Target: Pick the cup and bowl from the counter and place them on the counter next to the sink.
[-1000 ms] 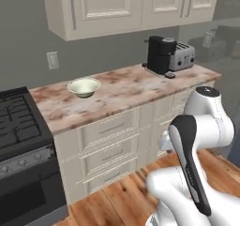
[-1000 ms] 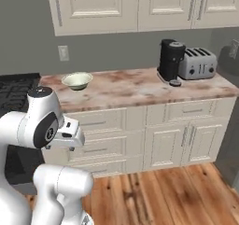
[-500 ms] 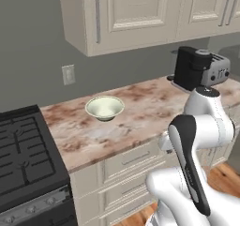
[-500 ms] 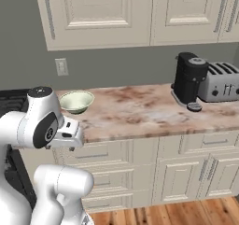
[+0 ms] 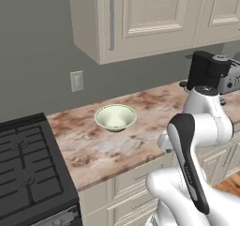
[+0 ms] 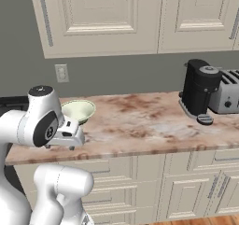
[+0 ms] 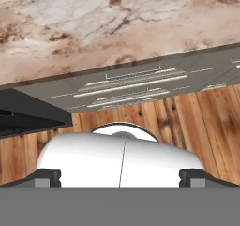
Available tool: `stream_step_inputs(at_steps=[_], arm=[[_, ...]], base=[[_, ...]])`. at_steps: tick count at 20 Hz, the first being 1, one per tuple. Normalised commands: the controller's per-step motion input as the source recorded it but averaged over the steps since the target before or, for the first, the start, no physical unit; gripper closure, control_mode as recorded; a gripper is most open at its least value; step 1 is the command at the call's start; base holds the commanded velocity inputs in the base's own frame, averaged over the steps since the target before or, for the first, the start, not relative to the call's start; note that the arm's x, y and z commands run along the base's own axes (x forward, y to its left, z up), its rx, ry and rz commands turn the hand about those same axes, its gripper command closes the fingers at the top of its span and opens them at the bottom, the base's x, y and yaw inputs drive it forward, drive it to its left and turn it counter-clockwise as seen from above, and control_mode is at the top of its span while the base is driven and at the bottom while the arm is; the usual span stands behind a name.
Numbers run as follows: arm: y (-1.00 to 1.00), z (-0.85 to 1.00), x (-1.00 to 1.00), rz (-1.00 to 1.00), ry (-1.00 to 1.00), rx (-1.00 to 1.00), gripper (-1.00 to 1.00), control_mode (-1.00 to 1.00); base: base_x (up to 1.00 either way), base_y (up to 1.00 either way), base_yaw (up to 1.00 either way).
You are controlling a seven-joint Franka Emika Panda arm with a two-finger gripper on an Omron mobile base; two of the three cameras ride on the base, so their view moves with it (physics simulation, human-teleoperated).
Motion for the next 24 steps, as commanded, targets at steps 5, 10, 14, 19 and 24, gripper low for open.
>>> stream_step_inputs(at_steps=[5,10,14,19,24], arm=[[0.0,0.0,0.0,0.0,0.0,0.0,-1.0,1.0],[0.0,0.0,0.0,0.0,0.0,0.0,-1.0,1.0],[0.0,0.0,0.0,0.0,0.0,0.01,-1.0,-1.0],[0.0,-0.04,0.0,0.0,-0.11,0.08,-1.0,-1.0],[0.0,0.0,-0.01,0.04,-0.26,0.07,-1.0,-1.0]], base=[[0.0,0.0,0.0],[0.0,0.0,0.0],[0.0,0.0,0.0],[0.0,0.0,0.0],[0.0,0.0,0.0]])
